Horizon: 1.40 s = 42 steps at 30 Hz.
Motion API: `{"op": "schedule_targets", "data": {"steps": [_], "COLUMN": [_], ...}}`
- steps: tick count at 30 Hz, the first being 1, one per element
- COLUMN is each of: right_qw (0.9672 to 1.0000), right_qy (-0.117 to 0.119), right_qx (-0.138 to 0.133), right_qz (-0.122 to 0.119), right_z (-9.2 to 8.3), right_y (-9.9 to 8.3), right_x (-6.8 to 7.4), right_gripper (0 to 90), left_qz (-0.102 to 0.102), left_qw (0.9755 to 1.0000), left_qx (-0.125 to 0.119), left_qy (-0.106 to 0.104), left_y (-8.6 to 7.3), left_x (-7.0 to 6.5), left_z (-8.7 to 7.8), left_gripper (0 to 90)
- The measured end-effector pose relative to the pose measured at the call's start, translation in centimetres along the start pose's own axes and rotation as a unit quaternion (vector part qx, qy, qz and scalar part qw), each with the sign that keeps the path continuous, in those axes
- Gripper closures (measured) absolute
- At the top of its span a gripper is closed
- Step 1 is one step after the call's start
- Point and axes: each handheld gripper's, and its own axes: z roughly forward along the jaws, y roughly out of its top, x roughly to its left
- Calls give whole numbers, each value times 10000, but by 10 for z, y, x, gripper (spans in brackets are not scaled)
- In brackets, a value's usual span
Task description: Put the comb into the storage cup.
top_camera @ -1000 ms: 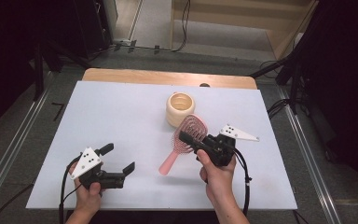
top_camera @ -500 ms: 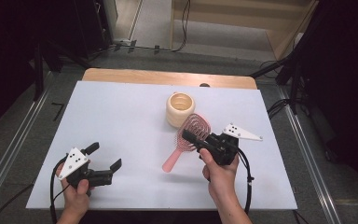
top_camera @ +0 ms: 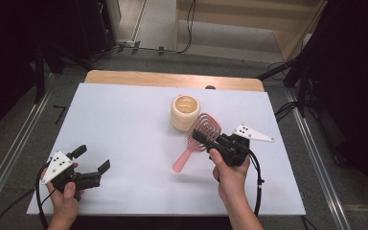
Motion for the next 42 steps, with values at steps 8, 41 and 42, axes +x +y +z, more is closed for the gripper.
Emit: {"op": "schedule_targets", "data": {"steps": [8,41,42], "right_qw": [10000,9987,9986], "right_qy": [-95,-144,-153], "right_qx": [-15,-273,-266], "right_qz": [-17,-417,-427], "right_z": [-4,5,6], "right_y": [4,47,48], "right_x": [-9,-13,-13], "right_gripper": [621,622,622], "left_qz": [34,127,126], "left_qw": [10000,9999,9999], "left_qx": [20,-24,-25], "left_qy": [77,45,46], "left_y": [-2,-7,-7], "left_x": [10,4,4], "left_z": [-5,-3,-3], "left_gripper": [0,0,0]}}
